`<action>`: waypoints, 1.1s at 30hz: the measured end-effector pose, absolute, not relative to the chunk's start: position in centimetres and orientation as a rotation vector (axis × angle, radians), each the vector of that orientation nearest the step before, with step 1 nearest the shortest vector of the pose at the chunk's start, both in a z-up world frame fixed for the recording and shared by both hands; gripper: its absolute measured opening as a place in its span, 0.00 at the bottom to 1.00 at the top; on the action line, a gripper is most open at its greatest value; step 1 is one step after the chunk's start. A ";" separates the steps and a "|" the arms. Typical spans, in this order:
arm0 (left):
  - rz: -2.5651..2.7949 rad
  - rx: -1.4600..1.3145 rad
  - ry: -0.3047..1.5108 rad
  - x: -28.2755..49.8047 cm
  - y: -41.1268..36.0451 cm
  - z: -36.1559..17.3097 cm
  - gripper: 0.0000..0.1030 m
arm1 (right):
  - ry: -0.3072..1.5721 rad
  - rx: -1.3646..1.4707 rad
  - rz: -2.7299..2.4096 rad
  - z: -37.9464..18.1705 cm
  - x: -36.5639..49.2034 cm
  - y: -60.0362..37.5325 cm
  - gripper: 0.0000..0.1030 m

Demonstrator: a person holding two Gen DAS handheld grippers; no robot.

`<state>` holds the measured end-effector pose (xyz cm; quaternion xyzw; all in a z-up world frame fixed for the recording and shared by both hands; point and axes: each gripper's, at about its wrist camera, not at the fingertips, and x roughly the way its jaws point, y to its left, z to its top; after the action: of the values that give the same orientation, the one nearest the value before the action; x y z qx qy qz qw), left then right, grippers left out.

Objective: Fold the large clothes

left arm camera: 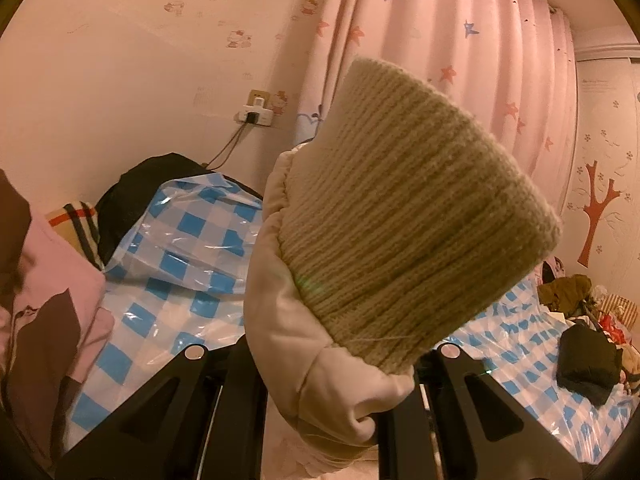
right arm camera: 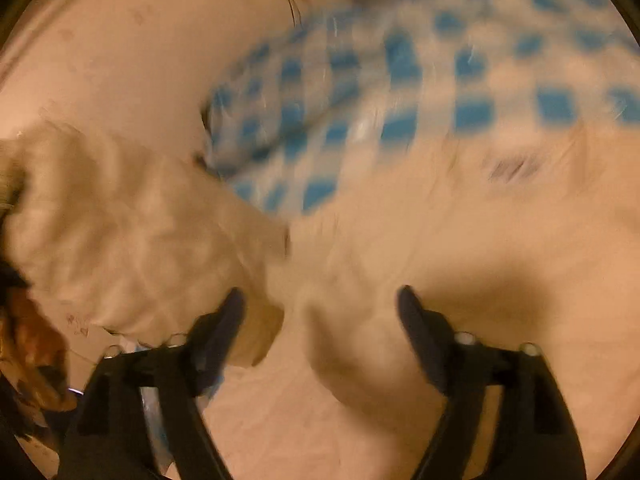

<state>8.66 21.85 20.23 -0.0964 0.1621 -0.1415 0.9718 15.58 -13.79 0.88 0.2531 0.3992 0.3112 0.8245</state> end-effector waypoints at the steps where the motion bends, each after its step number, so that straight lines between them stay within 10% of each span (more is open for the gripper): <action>1: -0.290 -0.197 0.329 8.7 21.6 20.2 0.09 | 0.825 0.542 0.621 1.3 14.9 -15.4 0.82; 7: -0.359 -0.200 0.362 9.3 17.3 19.6 0.09 | 1.069 0.759 0.414 -7.3 15.8 -26.7 0.66; 13: -0.530 -0.092 0.446 9.8 6.5 17.2 0.09 | 0.874 1.024 0.666 -3.5 12.8 -31.4 0.84; 23: -0.706 0.094 1.014 14.4 -10.9 -2.7 0.18 | 0.827 1.380 0.724 -8.6 13.4 -37.5 0.89; 33: -0.666 0.247 0.945 13.8 -10.2 0.5 0.40 | 0.926 1.312 0.891 -6.4 14.1 -34.7 0.90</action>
<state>13.81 -10.22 0.45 0.1164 0.4455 -0.3138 0.8303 14.12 -34.67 -6.38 0.5675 0.4006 0.3854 0.6074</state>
